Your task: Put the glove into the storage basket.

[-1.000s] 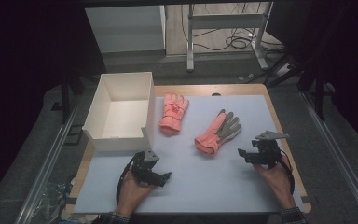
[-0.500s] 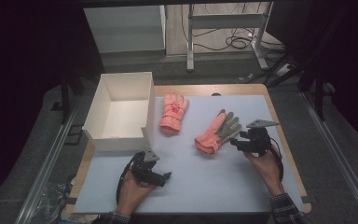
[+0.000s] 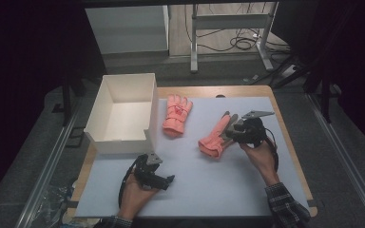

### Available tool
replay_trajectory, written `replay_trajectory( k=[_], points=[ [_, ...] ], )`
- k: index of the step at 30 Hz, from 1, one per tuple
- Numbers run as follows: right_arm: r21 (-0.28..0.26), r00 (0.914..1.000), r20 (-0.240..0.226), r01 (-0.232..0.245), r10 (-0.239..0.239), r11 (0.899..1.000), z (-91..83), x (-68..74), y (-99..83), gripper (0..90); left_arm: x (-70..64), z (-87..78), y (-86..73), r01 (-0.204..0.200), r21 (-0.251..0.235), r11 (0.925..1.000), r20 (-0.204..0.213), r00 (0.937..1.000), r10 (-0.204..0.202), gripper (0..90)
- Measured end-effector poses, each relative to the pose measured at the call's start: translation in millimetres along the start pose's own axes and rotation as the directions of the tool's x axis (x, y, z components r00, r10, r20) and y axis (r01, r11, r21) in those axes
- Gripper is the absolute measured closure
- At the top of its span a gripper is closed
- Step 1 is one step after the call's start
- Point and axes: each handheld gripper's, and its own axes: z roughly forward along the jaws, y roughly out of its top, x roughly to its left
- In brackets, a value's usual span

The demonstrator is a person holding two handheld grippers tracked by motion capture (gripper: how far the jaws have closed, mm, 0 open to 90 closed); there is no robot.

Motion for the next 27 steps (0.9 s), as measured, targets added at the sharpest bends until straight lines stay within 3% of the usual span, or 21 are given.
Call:
replay_trajectory(
  k=[7,10,12,15,17,21,27],
  points=[
    [0.042,0.9996,0.023,0.013,-0.014,0.999,20.4,-1.8,-1.0,43.2,0.0,0.0,0.0,0.0,0.0,1.0,0.0,1.0,0.0,0.0],
    [0.093,0.9958,0.08,0.036,-0.044,0.995,32.1,-2.1,-4.0,42.2,-0.1,0.0,0.0,0.0,-0.001,1.0,-0.001,1.0,0.0,0.0],
    [0.1,0.9971,0.072,0.018,-0.025,0.995,38.5,-6.7,-6.9,43.6,-0.1,0.1,0.0,0.0,-0.001,1.0,0.0,1.0,0.0,0.0],
    [0.108,0.9977,0.065,0.008,-0.015,0.994,43.5,-9.2,-9.9,52.2,-0.1,0.1,0.0,0.0,-0.001,1.0,-0.001,1.0,0.0,0.0],
    [0.114,0.996,0.087,0.011,-0.021,0.993,45.2,-8.2,-11.6,64.5,-0.1,0.1,0.0,-0.001,-0.001,1.0,-0.001,1.0,0.001,0.0],
    [0.105,0.9971,0.076,-0.015,0.007,0.994,45.5,-7.9,-16.0,83.4,-0.1,0.0,0.0,-0.002,0.0,1.0,-0.001,1.0,0.002,0.0],
    [0.09,0.9976,0.064,-0.034,0.028,0.995,41.9,-8.5,-14.9,87.8,-0.1,0.0,0.0,-0.001,0.0,1.0,-0.001,1.0,0.001,0.0]
  ],
)
